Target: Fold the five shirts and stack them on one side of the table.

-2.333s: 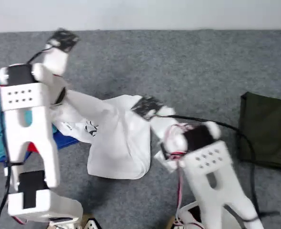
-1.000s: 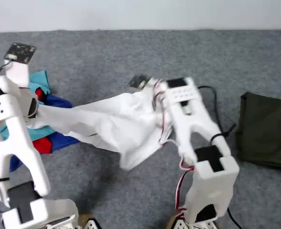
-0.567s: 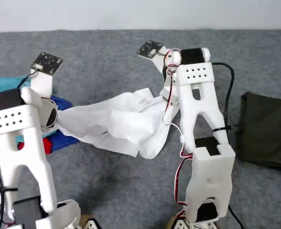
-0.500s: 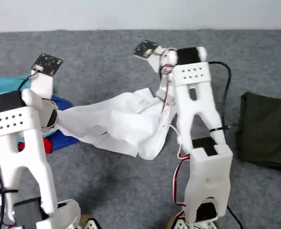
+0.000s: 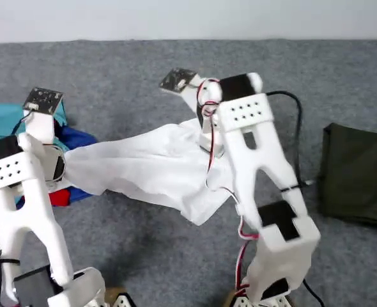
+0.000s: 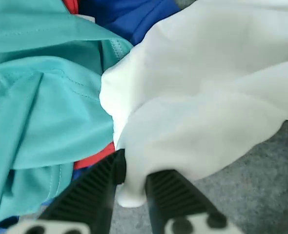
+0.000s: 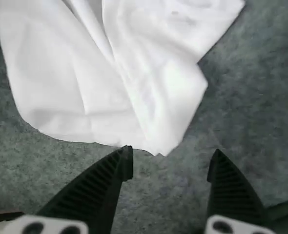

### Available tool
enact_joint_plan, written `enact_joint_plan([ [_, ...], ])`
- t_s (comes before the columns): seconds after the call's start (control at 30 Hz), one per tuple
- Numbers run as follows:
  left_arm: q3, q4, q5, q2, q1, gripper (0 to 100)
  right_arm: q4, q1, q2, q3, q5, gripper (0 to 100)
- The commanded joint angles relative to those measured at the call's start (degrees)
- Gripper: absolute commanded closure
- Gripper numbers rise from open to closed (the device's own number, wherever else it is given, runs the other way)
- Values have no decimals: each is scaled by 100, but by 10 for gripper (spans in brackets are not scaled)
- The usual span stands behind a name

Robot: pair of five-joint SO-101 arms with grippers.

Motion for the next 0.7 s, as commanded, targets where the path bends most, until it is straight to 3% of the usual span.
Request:
enact_joint_plan([
  [0.0, 57, -246, -79, -273, -105, 986, 259, 198, -848, 9, -70, 744],
  [0.27, 136, -281, -79, -273, -114, 986, 259, -488, -1895, 1978, -123, 743],
  [0.43, 136, -281, -62, -237, -114, 986, 207, -1165, -2026, 3086, -791, 743],
  [0.67, 145, -281, -62, -237, -114, 986, -857, -1974, -1455, 3895, -1143, 705],
])
